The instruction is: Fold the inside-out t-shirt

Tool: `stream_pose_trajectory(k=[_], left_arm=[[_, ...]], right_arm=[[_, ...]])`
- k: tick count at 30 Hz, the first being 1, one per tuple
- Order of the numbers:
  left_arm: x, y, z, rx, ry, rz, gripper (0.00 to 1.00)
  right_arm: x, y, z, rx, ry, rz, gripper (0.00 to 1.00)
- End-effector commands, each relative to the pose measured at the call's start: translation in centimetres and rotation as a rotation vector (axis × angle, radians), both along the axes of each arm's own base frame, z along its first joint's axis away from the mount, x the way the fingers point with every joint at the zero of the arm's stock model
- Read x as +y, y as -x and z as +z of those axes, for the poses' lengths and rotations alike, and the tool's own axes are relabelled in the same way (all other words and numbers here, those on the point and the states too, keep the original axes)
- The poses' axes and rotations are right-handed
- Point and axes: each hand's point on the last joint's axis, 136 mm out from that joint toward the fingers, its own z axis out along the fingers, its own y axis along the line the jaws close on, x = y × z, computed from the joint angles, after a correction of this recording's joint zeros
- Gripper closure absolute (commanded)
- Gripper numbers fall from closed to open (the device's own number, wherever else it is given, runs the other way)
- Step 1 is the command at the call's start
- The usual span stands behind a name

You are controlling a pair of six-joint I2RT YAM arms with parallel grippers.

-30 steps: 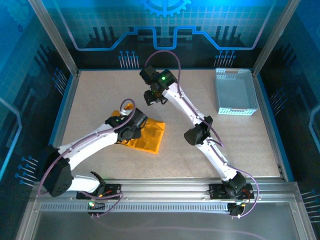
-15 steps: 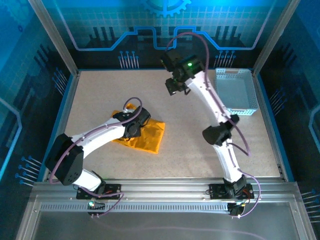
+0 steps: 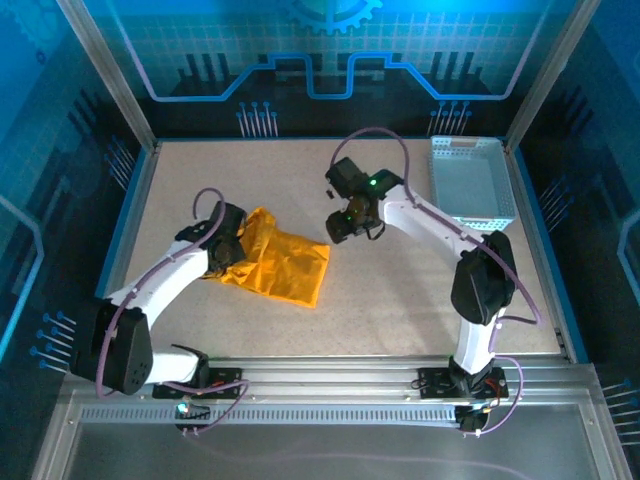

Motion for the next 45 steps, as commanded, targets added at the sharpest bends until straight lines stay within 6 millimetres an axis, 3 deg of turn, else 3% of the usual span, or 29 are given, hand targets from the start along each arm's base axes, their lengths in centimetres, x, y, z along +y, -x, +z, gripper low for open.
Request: stream_pose_trajectory(k=[1,4,7,11,16,20,24,30,35,42,45], left_arm=[[0.8,-0.3,-0.2,-0.035,0.107,0.040,0.96],[2.7,0.1,-1.7,-0.019,0.197,0.147,0.95],[4.1,0.5,-3.4,0.012,0.266,0.229,0.87],[4.5,0.7,-5.1,0.061,0.298,0.256,0.82],[4.4,0.7,-6.0,0.098,0.291,0.241,0.81],[4.0,0.8,-6.3,0.118,0.276,0.224,0.80],[3.1,0.6,-7.0,0.155,0.266,0.186,0.79],[1.1,-0.1,-8.0,0.191,0.265,0.133,0.79],[-2.8,-1.8,-7.8,0.187,0.262,0.013,0.80],[-13.0,-5.4,-6.8,0.167,0.253,-0.285,0.78],[-16.9,-7.1,-6.3,0.162,0.239,-0.403,0.73]], right_arm=[[5.5,-1.0,1.1,-0.090,-0.250,0.044,0.34],[6.9,-0.7,0.5,-0.109,-0.334,0.058,0.34],[7.7,-0.5,-0.8,-0.094,-0.386,0.061,0.35],[9.4,-0.1,-2.8,-0.056,-0.454,0.101,0.36],[11.2,-0.2,-5.0,-0.048,-0.367,0.143,0.40],[11.0,-1.3,-7.9,-0.016,-0.272,0.102,0.41],[11.6,-1.4,-8.9,-0.033,-0.193,0.131,0.44],[9.2,-1.0,-11.2,-0.031,-0.009,0.092,0.53],[5.3,1.7,-10.5,-0.049,0.005,0.025,0.62],[-3.3,9.6,-10.3,0.000,0.039,-0.128,0.61],[-5.2,13.3,-10.3,0.044,-0.019,-0.167,0.60]])
